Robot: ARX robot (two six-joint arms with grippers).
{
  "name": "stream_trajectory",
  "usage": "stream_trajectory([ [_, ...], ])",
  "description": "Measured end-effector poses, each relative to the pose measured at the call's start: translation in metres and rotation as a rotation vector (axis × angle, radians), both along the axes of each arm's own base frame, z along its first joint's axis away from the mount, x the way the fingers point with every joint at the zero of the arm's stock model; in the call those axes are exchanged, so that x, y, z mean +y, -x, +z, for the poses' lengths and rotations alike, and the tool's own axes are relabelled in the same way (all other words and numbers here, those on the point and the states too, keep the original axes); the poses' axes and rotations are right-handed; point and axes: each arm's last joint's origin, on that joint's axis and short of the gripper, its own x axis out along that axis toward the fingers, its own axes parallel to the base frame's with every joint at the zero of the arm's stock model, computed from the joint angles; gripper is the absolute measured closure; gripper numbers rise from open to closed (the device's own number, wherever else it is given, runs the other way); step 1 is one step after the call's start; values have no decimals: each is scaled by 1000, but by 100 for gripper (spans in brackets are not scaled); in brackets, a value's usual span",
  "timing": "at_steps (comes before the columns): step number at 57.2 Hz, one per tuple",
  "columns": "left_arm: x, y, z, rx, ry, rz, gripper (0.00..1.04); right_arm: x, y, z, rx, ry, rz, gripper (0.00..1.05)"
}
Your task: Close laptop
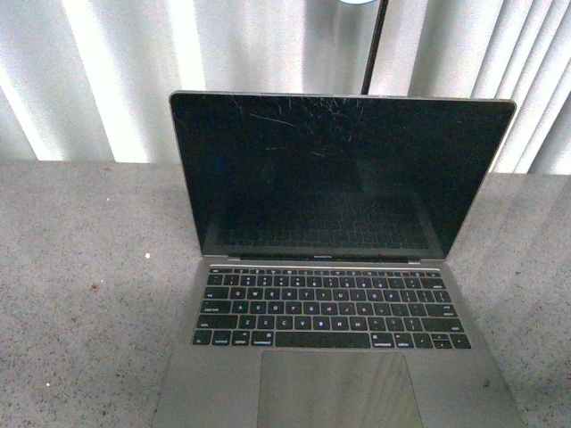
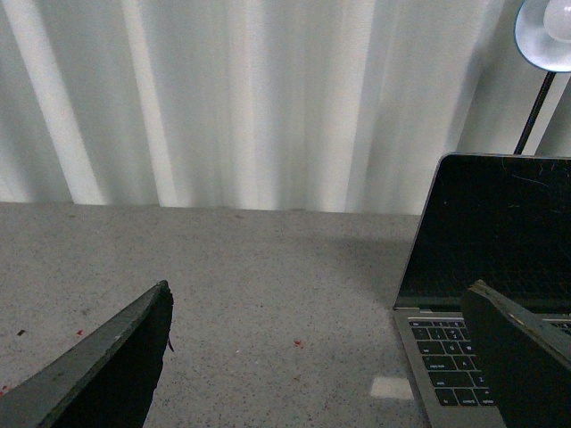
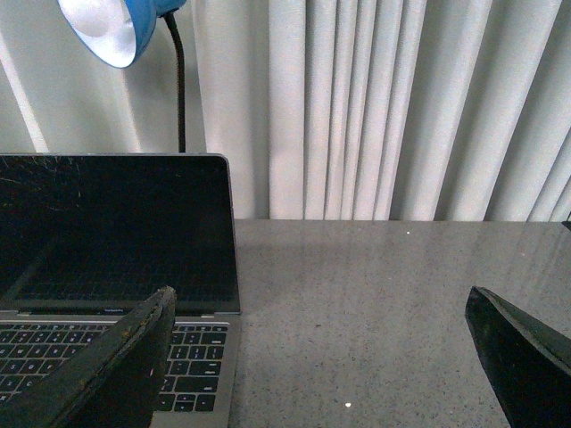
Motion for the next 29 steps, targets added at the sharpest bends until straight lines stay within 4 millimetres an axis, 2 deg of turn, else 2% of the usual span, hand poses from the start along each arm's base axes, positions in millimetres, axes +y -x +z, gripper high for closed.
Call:
stream_trajectory([
  [29, 0, 0, 0, 0, 0, 0, 7, 0, 0, 0, 0, 0, 0, 7],
])
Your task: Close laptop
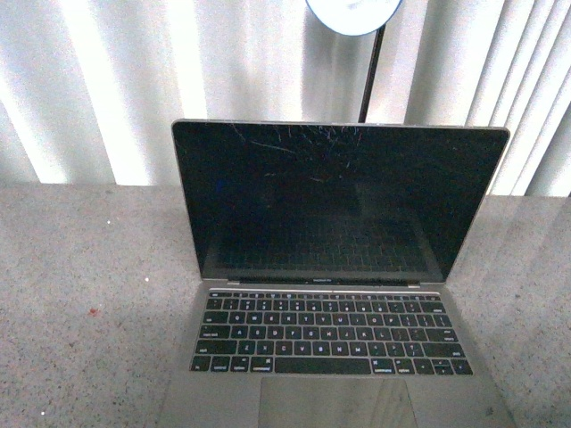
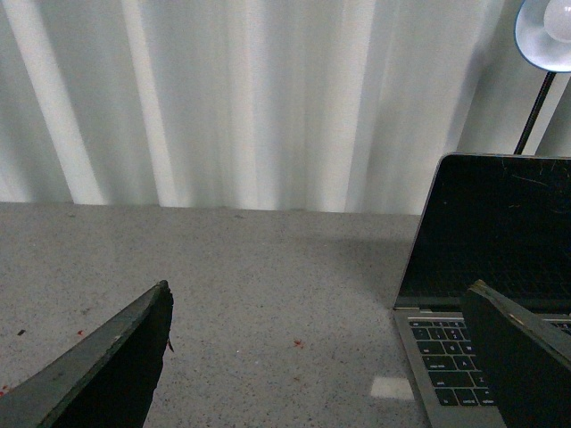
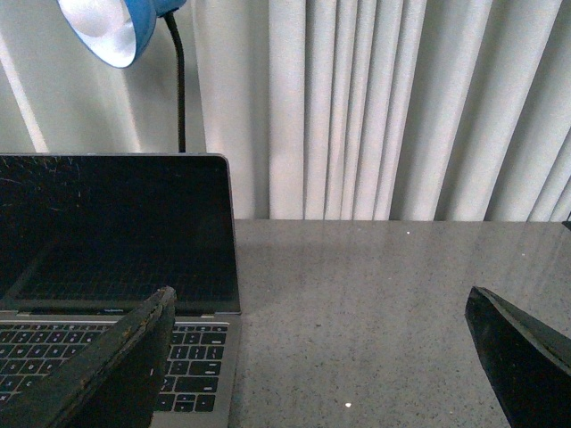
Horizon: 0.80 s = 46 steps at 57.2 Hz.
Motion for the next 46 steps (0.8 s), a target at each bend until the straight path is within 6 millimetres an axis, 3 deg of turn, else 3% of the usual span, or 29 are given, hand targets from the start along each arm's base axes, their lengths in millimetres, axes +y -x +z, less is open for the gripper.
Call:
stream_trajectory([
  [46, 0, 0, 0, 1, 4, 6, 7, 0, 0, 0, 0, 0, 1, 7],
])
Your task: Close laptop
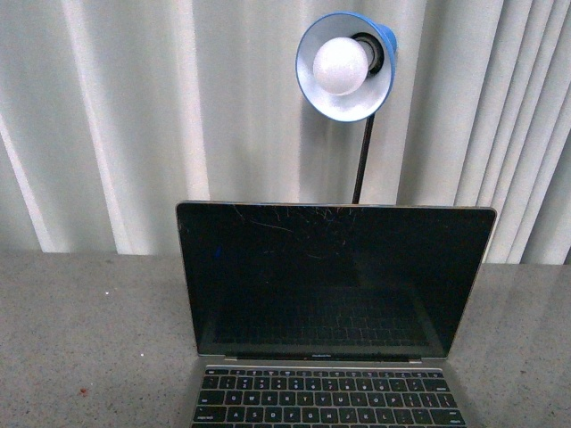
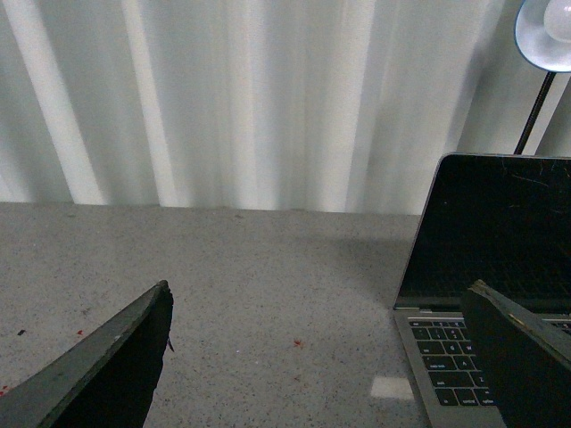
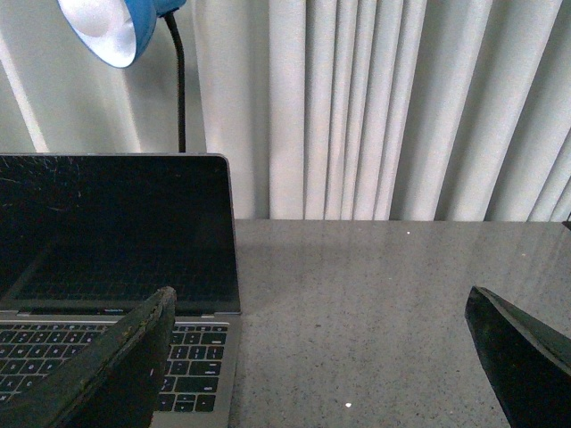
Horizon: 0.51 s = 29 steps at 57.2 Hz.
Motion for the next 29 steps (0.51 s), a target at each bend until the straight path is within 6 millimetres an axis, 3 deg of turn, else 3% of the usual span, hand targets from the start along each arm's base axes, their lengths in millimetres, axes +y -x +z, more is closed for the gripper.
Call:
stream_trajectory([
  [6, -1, -5, 4, 92, 131, 131, 7, -3, -6, 3, 196, -71, 189, 7],
  [17, -7, -37, 61, -64, 128, -45, 7, -12, -40, 48, 128, 155, 312, 7],
  [24, -21, -79, 84, -100, 23, -127, 7, -20, -68, 71, 72, 247, 298, 7],
  [29, -39, -122, 91, -63, -83, -172, 7, -24, -96, 79, 38, 287, 312, 7],
])
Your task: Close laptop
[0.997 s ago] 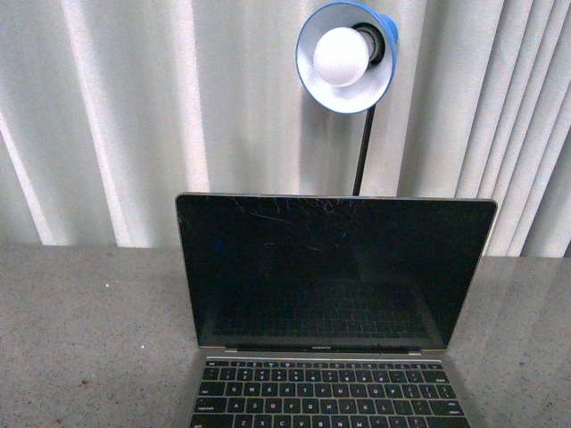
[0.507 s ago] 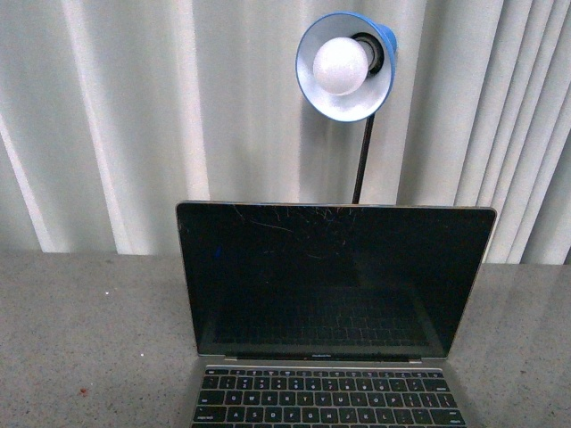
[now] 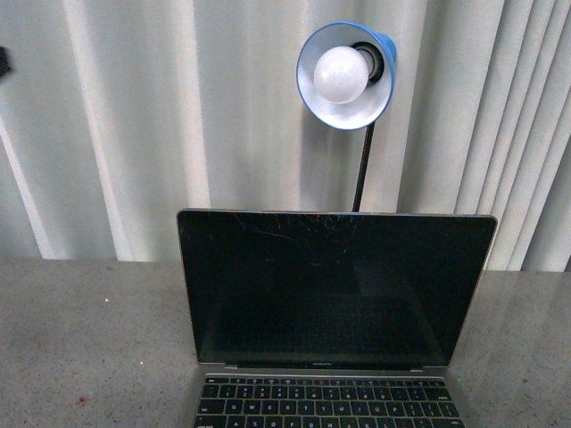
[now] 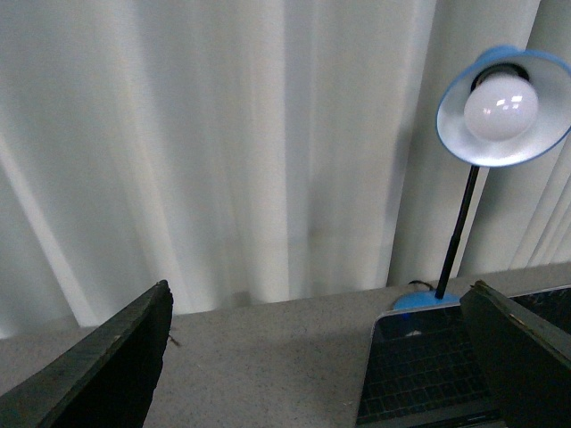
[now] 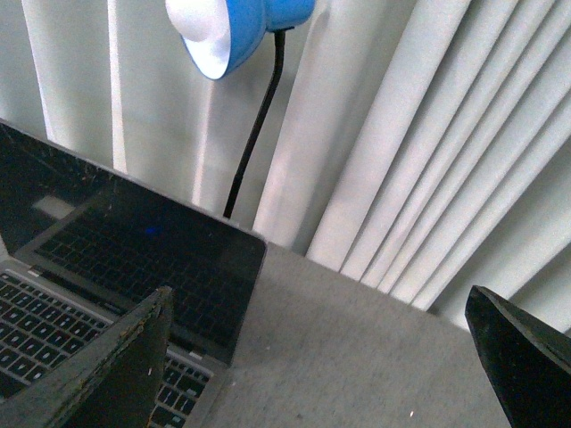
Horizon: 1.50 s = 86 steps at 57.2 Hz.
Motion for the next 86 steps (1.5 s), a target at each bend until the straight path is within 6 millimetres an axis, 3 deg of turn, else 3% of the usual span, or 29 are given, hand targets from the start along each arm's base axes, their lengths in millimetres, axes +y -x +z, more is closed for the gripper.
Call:
stream_trajectory([
  [13, -26, -77, -1, 118, -109, -29, 7, -12, -55, 0, 15, 54, 49, 7],
  [22, -38, -110, 5, 117, -143, -15, 7, -13, -85, -9, 69, 69, 136, 7],
  [32, -50, -138, 9, 104, -243, 8, 7, -2, -112, -3, 71, 121, 215, 7],
  [38, -56, -161, 4, 112, -315, 31, 8, 10, -129, -4, 87, 158, 288, 29],
  [47, -67, -174, -12, 133, -478, -32, 41, 25, -147, -7, 116, 293, 403, 63],
  [59, -72, -188, -18, 187, -574, -54, 79, 33, -166, -6, 125, 404, 472, 102],
  [65, -70, -194, -19, 237, -609, -81, 101, 40, -175, -2, 115, 437, 503, 102],
  [86, -70, -195, -19, 313, -648, -176, 101, 56, -196, -9, 146, 493, 565, 102],
])
